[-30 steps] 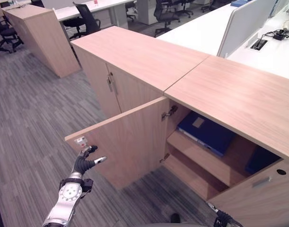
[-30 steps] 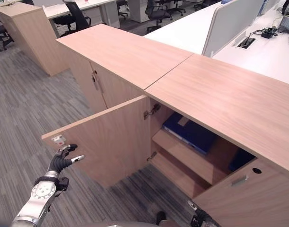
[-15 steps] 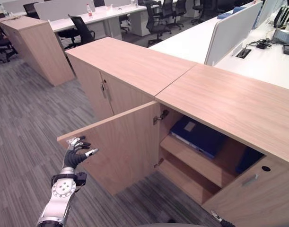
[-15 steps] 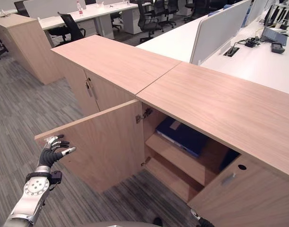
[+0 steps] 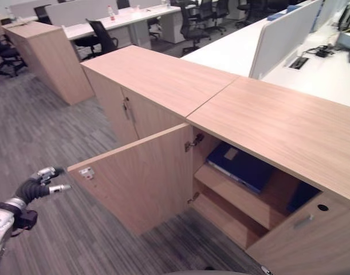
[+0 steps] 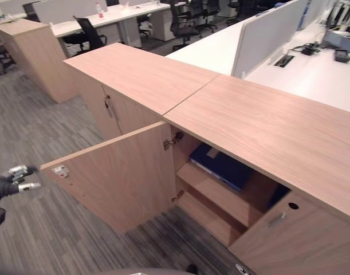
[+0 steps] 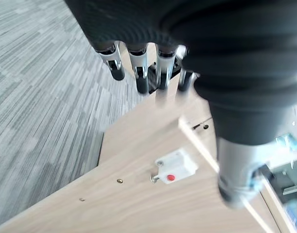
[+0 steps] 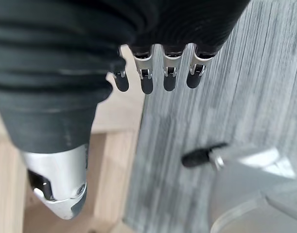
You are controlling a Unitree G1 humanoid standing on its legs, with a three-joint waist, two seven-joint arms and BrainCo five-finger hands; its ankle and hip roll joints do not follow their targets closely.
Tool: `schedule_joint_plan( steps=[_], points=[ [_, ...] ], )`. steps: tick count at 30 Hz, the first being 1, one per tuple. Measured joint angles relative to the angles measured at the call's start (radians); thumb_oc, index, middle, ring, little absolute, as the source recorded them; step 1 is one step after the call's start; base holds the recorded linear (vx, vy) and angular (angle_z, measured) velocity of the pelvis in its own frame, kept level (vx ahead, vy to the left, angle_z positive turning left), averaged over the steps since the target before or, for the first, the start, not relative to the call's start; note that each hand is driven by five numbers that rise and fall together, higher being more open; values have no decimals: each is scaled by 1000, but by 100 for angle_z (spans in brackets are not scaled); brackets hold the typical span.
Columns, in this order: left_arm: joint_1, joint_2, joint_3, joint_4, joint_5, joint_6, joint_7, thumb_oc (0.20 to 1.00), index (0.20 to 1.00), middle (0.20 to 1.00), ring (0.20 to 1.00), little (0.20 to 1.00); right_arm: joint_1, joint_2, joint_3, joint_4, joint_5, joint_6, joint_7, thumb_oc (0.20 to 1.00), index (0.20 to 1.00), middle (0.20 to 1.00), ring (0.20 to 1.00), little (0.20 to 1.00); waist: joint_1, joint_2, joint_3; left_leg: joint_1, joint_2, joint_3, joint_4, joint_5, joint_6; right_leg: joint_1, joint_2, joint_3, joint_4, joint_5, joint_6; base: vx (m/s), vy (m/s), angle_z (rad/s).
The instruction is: Put the empty folder in the office cabinet
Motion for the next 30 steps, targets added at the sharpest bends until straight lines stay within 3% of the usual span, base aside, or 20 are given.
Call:
schedule_joint_plan(
  steps=[6, 15, 18, 23, 25, 30],
  points=[
    [-23, 93, -100, -86, -80, 19, -133, 1000, 1000, 1000, 1000, 1000, -2, 14, 13, 9, 1, 1, 45, 1000, 1000, 1000, 1000, 1000, -3, -11, -14, -8, 1, -1, -9, -3, -9, -2, 1, 0, 0, 1, 2, 0, 0, 0],
    [-51, 159, -199, -146, -135, 23, -173, 1000, 1000, 1000, 1000, 1000, -1, 30, 44, 37, 1, 1, 64, 1000, 1000, 1000, 1000, 1000, -4, -45, -34, -15, 0, 0, -8, 0, -6, -8, 0, 0, 0, 1, 2, 0, 0, 0],
    [-60, 154, -200, -80, -99, 15, -160, 1000, 1000, 1000, 1000, 1000, -3, 38, 45, 38, 1, 2, 65, 1000, 1000, 1000, 1000, 1000, -4, -44, -34, -17, -1, -1, 0, 1, -4, -9, 0, -1, 0, 1, 2, 0, 0, 0],
    [-149, 126, -201, 74, 96, -5, -54, 1000, 1000, 1000, 1000, 1000, -2, 35, 45, 38, 2, 4, 63, 1000, 1000, 1000, 1000, 1000, -2, -44, -34, -19, -1, -9, 0, 4, -8, -9, -1, -6, 0, 1, 2, -16, -2, 5],
    [-268, 55, -222, 172, 191, -11, 3, 1000, 1000, 1000, 1000, 1000, -8, 34, 47, 37, 2, 15, 60, 1000, 1000, 1000, 1000, 1000, -2, -44, -35, -22, -2, -16, 0, 5, -11, -9, -3, -12, 0, 1, 2, -17, 3, 9],
    [-359, -6, -278, 233, 270, -11, 56, 1000, 1000, 1000, 1000, 1000, -17, 33, 48, 35, 2, 21, 57, 1000, 1000, 1000, 1000, 1000, -26, -46, -36, -23, -1, -16, 0, 4, -18, -10, -2, -13, 1, 3, 2, 0, 1, -1]
  ],
)
